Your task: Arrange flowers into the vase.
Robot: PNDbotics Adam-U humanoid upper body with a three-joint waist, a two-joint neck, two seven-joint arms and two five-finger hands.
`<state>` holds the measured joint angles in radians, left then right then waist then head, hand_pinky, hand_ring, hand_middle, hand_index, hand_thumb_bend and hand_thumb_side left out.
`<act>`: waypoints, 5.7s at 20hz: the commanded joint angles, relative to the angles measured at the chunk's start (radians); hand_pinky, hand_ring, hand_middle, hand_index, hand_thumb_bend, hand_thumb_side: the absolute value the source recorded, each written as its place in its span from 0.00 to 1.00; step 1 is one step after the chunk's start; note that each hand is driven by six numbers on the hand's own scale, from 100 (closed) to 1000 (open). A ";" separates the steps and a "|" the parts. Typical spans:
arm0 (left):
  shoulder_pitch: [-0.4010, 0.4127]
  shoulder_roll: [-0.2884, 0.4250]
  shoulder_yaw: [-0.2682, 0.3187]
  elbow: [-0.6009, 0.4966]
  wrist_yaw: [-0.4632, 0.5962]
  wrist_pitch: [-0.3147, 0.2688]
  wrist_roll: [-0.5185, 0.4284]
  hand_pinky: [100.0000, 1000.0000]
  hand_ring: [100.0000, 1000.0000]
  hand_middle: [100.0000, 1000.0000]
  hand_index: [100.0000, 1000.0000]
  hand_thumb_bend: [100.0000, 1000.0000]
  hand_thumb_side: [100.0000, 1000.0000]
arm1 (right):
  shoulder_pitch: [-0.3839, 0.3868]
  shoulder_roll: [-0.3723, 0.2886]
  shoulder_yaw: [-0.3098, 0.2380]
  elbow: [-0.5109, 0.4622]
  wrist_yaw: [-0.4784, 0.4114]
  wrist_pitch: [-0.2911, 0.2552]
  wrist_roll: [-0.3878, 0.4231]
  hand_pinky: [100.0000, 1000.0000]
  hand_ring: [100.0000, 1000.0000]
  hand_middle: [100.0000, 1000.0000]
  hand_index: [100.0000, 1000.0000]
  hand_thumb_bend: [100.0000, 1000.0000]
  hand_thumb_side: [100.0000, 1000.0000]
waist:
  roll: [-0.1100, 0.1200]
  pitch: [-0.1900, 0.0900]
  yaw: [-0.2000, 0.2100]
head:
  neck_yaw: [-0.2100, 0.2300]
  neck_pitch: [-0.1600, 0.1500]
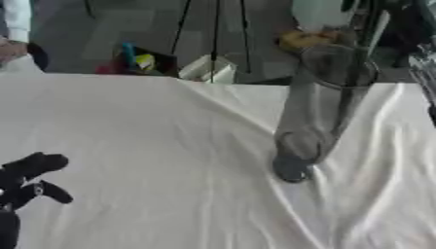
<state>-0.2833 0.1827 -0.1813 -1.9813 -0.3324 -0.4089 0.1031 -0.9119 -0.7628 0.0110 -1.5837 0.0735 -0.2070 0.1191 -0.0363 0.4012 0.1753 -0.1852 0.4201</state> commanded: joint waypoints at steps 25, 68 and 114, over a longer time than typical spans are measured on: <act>-0.013 -0.001 0.002 -0.019 0.001 0.000 0.000 0.42 0.77 0.72 0.89 0.00 1.00 | 0.025 -0.040 -0.014 -0.049 0.148 0.016 0.073 0.80 0.57 0.52 0.54 0.00 1.00 | -0.002 -0.009 -0.003 | 0.008 -0.018; -0.006 0.002 0.000 -0.019 -0.003 0.007 -0.006 0.42 0.77 0.72 0.88 0.00 1.00 | 0.004 -0.107 -0.054 0.041 0.176 0.017 0.379 0.86 0.74 0.73 0.83 0.00 1.00 | -0.004 -0.012 -0.018 | 0.011 -0.016; -0.010 -0.004 0.001 -0.019 -0.006 0.007 -0.004 0.42 0.78 0.73 0.88 0.00 1.00 | 0.129 -0.145 -0.141 0.090 0.164 -0.069 0.420 0.88 0.77 0.77 0.95 0.40 1.00 | 0.007 -0.003 -0.022 | 0.024 -0.033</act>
<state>-0.2856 0.1745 -0.1813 -1.9813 -0.3349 -0.4038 0.0980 -0.7724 -0.8602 -0.1128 -1.4872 0.2482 -0.2754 0.5462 -0.0359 0.4035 0.1554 -0.1642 0.4025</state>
